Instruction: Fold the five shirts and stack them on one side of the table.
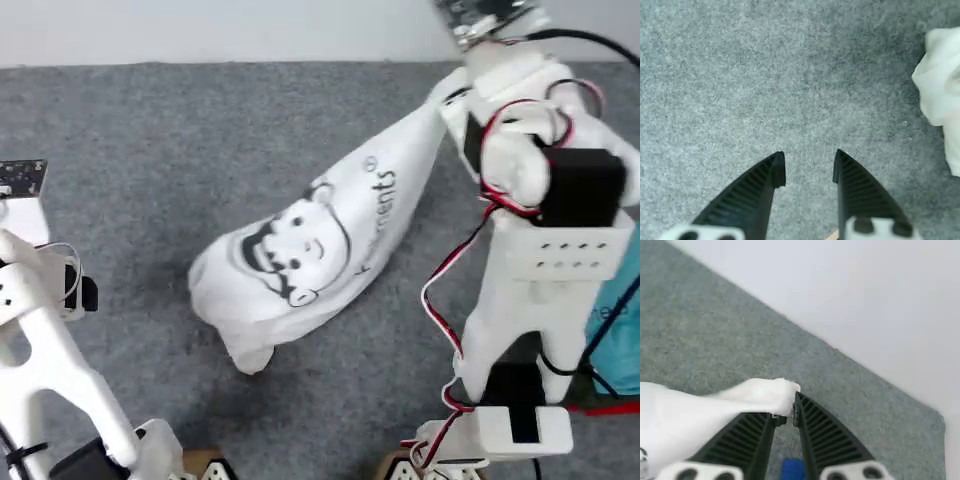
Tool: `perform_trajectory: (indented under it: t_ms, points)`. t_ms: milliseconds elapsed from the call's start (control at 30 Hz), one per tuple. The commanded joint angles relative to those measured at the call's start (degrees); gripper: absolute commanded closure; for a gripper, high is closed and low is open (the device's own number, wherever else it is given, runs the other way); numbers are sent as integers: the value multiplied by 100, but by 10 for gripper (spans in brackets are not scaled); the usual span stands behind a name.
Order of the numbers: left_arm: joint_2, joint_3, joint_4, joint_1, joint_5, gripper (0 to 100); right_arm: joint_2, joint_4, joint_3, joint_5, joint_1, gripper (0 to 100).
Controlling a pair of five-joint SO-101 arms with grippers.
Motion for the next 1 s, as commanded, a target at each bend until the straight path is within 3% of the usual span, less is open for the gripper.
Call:
perform_trajectory:
  t_ms: [0,200,467,667,867,967]
  points:
    - [9,-13,18,44,-9,840,-224,171,211,123,-224,989]
    - [0,-4,26,44,-9,840,-224,330,1741,185,-180,989]
    - [9,-4,26,44,-9,840,-224,-1068,3385,-352,163,989]
    - [9,-4,26,44,-9,840,-277,-321,3587,-343,-1200,989]
    - [9,-4,9,18,0,840,-295,-171,3455,-343,-3055,989]
    - [9,-13,-26,9,343,840,-286,40,3174,-352,-4198,989]
